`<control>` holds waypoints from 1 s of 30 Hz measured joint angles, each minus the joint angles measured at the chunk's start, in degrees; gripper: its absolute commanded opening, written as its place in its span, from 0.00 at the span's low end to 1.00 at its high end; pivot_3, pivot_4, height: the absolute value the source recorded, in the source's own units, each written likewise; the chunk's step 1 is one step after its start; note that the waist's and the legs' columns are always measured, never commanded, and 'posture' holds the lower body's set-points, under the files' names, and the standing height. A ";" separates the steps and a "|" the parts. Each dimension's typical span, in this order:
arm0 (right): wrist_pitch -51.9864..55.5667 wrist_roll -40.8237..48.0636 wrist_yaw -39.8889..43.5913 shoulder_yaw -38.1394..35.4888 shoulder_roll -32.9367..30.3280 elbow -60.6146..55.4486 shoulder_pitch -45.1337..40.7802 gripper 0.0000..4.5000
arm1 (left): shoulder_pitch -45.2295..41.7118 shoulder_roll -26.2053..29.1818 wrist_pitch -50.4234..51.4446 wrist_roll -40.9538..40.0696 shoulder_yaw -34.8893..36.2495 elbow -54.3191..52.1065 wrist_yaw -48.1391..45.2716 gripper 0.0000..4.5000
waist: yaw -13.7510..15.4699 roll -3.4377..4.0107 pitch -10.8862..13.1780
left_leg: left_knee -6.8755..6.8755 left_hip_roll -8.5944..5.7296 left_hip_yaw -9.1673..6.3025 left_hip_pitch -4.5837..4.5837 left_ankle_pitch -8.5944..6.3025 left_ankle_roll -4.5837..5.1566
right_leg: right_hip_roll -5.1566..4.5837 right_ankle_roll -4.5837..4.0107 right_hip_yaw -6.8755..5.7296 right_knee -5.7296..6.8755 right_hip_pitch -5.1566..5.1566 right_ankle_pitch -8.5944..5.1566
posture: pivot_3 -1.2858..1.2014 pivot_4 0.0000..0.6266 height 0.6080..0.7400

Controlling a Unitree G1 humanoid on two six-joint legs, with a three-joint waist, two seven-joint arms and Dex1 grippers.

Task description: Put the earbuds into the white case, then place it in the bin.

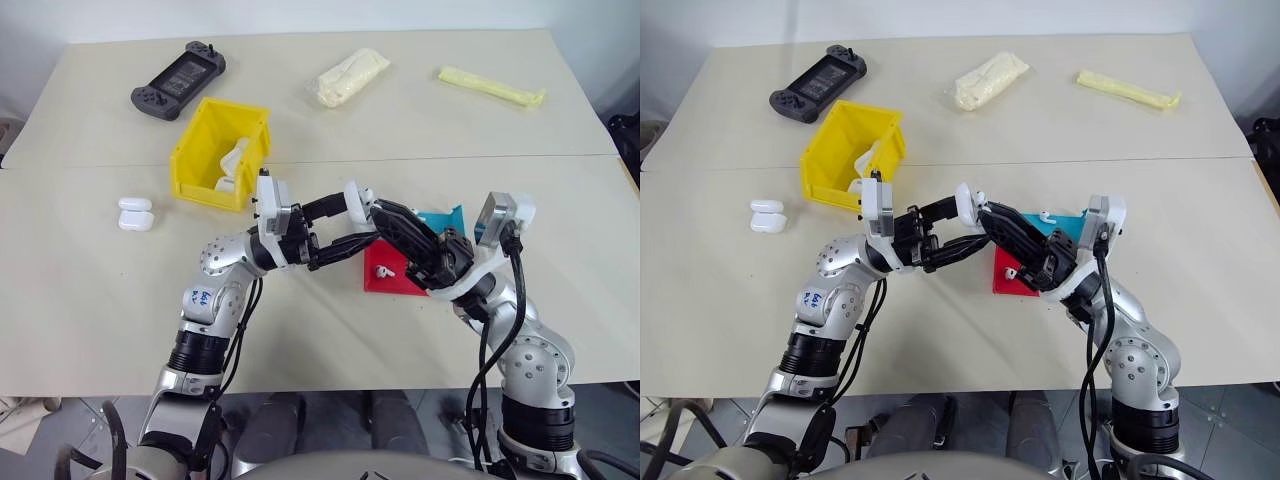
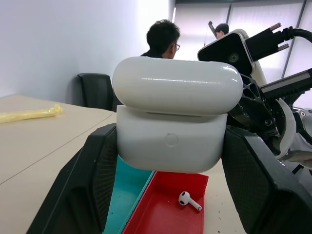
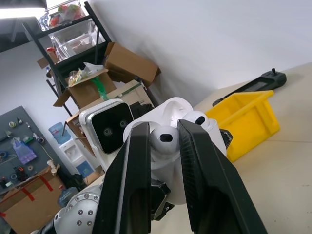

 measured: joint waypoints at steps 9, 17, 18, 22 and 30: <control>1.73 -0.37 2.51 -2.21 -9.98 1.47 -1.84 0.98 | -1.45 0.29 -0.69 -0.13 0.74 -0.14 -1.04 0.62 | 0.25 -0.01 0.00 | -0.01 -0.01 0.01 0.00 -0.01 0.02 | -0.01 0.00 -0.01 -0.05 0.02 0.00 | 0.52 0.24 1.00; 2.50 -1.25 9.51 -8.28 -24.04 2.15 -1.70 0.89 | 0.43 9.54 -0.63 3.81 0.59 -0.23 -1.51 0.62 | 0.13 -0.01 0.01 | -0.09 0.08 0.07 0.02 -0.01 0.01 | 0.05 0.00 0.00 -0.11 0.02 0.00 | 0.52 0.24 1.00; 2.52 -1.93 10.32 -7.74 -24.93 2.16 -2.29 0.84 | 0.42 11.33 -1.12 5.40 -0.08 -0.19 -1.91 0.62 | 0.13 -0.01 0.01 | -0.09 0.08 0.10 0.02 -0.01 0.01 | 0.05 0.00 0.01 -0.13 0.02 0.00 | 0.52 0.24 1.00; 1.24 -7.74 15.12 -1.93 -28.85 2.06 -7.38 0.53 | 0.18 17.35 -4.21 15.28 -4.64 0.56 -2.36 0.62 | 0.22 -0.01 0.01 | -0.11 0.06 0.12 0.02 -0.01 0.02 | 0.03 0.01 0.02 -0.17 0.02 0.01 | 0.52 0.24 1.00; -1.06 -19.57 20.28 13.29 -26.25 5.33 -19.41 0.00 | -1.68 16.30 -4.85 18.43 -8.00 2.00 -2.51 0.62 | 0.19 -0.05 0.03 | -0.08 0.04 0.07 -0.01 -0.01 0.02 | 0.00 0.05 -0.01 -0.19 0.02 0.03 | 0.52 0.24 1.00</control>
